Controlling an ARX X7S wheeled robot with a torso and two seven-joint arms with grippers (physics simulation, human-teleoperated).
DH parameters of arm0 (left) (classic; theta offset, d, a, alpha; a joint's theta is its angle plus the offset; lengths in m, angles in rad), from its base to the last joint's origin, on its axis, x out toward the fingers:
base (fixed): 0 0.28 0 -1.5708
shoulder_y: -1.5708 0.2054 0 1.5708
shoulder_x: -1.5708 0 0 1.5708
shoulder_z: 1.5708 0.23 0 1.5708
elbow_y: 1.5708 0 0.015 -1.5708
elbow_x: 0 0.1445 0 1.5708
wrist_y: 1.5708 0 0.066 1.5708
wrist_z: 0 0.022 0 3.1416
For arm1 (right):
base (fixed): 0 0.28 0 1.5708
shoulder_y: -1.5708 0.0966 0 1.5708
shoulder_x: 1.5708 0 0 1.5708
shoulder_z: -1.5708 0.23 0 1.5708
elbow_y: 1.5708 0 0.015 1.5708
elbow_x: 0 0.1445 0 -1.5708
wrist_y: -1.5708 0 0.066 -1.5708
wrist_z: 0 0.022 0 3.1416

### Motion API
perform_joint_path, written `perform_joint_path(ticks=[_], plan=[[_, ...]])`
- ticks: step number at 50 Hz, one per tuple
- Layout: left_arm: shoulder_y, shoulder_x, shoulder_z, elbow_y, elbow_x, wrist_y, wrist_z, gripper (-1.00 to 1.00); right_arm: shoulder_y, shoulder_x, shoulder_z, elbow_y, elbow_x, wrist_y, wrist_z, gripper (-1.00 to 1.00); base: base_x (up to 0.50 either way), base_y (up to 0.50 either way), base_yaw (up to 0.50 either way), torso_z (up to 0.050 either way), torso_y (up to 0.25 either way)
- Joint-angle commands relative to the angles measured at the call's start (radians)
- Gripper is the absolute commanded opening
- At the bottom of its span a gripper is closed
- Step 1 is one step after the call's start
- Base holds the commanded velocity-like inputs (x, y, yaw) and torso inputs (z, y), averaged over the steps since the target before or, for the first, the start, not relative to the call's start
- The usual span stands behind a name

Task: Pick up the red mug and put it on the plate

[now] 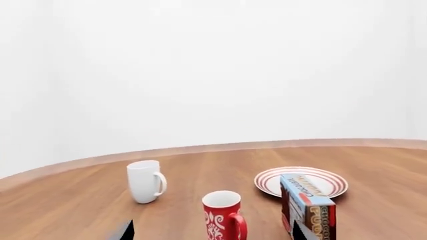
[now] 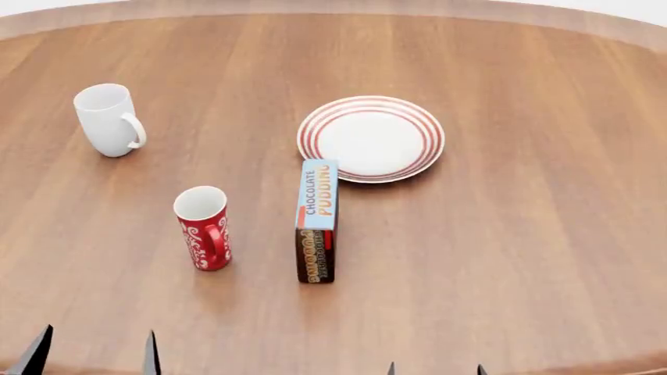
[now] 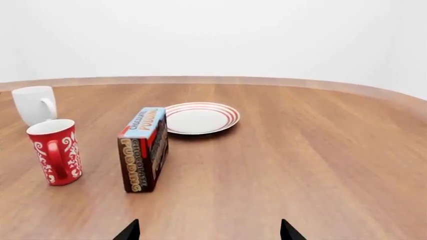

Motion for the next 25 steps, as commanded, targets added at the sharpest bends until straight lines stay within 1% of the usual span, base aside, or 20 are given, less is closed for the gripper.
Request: perform_joint_path(ticks=[1, 5, 20, 25], plan=[[-0.012, -0.009, 0.011, -0.049, 0.040, 0.115, -0.049, 1.00, 0.001, 0.013, -0.015, -0.002, 0.016, 0.001, 0.011, 1.00, 0.00, 0.00, 0.00, 0.000, 0.000], [-0.019, -0.012, 0.015, -0.071, 0.044, 0.165, -0.060, 1.00, 0.003, 0.016, -0.019, 0.002, 0.020, -0.001, 0.014, 1.00, 0.00, 0.00, 0.00, 0.000, 0.000], [-0.035, -0.027, 0.034, -0.120, 0.061, 0.269, -0.089, 1.00, 0.007, 0.028, -0.035, 0.009, 0.035, -0.007, 0.022, 1.00, 0.00, 0.00, 0.00, 0.000, 0.000], [-0.042, -0.030, 0.036, -0.138, 0.089, 0.306, -0.110, 1.00, 0.005, 0.030, -0.034, 0.004, 0.043, -0.013, 0.029, 1.00, 0.00, 0.00, 0.00, 0.000, 0.000]])
